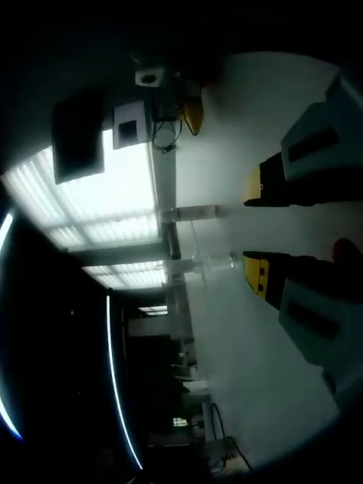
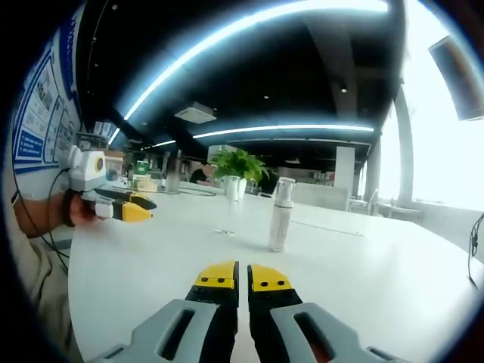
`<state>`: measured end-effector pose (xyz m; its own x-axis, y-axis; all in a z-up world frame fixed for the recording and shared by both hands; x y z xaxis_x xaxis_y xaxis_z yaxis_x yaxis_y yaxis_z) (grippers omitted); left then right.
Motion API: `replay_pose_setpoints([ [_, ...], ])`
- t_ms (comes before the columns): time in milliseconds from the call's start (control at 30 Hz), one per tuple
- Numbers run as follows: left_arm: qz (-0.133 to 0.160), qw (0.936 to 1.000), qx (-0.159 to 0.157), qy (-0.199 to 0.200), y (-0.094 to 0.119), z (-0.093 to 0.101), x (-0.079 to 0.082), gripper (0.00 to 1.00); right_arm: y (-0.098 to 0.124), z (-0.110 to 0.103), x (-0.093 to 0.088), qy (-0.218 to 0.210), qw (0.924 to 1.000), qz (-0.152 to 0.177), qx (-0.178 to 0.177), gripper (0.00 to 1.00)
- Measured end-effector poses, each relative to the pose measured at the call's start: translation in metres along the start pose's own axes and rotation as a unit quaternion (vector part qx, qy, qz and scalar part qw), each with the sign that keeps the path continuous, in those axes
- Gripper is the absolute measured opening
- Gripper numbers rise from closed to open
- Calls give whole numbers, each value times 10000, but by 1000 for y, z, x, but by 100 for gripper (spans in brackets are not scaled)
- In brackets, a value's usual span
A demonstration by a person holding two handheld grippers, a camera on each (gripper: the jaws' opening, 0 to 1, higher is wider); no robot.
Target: Clamp pump bottle remove cover press pump head put on cover
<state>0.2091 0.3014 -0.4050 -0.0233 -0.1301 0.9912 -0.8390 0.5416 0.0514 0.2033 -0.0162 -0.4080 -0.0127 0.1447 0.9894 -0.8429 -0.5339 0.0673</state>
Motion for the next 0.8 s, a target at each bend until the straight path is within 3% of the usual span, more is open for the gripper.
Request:
replay_pose_setpoints([
  [800,-28,10000,3,-12,0,1,0,15,0,0,-1,0,10000,-2,-4,0],
])
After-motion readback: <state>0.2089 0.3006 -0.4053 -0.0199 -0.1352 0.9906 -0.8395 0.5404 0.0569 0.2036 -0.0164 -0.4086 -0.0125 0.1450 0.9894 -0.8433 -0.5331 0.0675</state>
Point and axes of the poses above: the point that each gripper's makers call its tool centre point, and the gripper's own axes: y roughly backward along the fingers, z roughly to its right, x roughly out of its top, the point moved 10 cm from there along y, roughly backward along the fingers, and after that the axes turned 2 degrees about -z, right-handed, at the moved point
